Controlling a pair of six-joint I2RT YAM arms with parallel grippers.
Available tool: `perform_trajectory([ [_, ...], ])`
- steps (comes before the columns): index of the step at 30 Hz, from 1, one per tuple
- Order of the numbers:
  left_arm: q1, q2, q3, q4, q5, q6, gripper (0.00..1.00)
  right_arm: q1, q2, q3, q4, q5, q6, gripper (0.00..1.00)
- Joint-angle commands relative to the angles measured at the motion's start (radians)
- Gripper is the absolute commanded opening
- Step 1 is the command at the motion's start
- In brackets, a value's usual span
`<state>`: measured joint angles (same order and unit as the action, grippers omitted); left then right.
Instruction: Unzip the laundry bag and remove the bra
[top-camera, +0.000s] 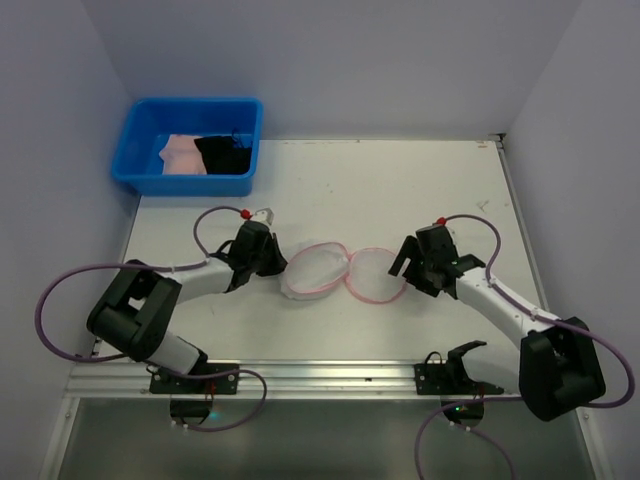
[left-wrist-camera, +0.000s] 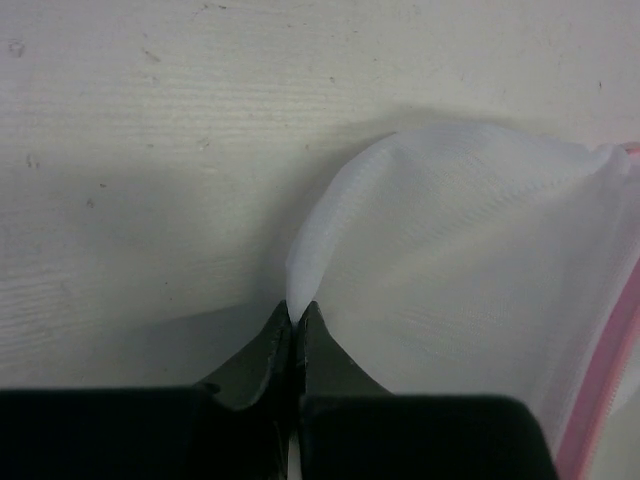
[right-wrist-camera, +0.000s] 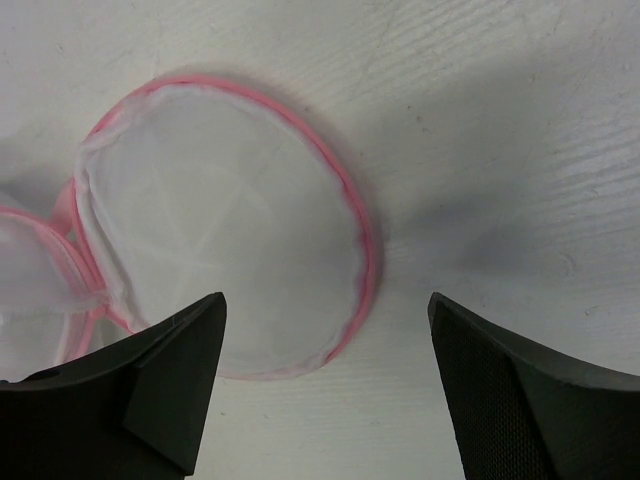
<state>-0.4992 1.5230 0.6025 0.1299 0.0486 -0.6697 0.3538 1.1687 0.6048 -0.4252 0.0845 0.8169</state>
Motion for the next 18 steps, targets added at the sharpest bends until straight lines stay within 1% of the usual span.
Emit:
perform_trajectory([
  [1, -0.004, -0.088, -0.027, -0.052, -0.092, 0.039, 0.0, -0.003, 0.028, -0.013, 0.078, -0.034, 0.031, 0.82],
  [7, -0.004, -0.201, -0.075, -0.121, -0.116, 0.073, 0.0, 0.001, 0.124, 0.003, 0.155, -0.083, 0.03, 0.81],
  [11, -0.004, -0.228, -0.09, -0.128, -0.119, 0.078, 0.0, -0.001, 0.19, 0.019, 0.186, -0.127, 0.024, 0.8],
  [13, -0.002, -0.227, -0.09, -0.128, -0.107, 0.078, 0.0, 0.001, 0.212, 0.024, 0.197, -0.147, 0.022, 0.77],
  [16, -0.002, -0.224, -0.09, -0.128, -0.099, 0.071, 0.0, 0.001, 0.243, 0.02, 0.219, -0.178, 0.019, 0.69],
  [17, -0.004, -0.222, -0.09, -0.128, -0.101, 0.07, 0.0, -0.001, 0.252, 0.015, 0.224, -0.186, 0.018, 0.65],
  [18, -0.004, -0.221, -0.089, -0.128, -0.099, 0.068, 0.0, 0.001, 0.256, 0.013, 0.227, -0.187, 0.018, 0.57],
])
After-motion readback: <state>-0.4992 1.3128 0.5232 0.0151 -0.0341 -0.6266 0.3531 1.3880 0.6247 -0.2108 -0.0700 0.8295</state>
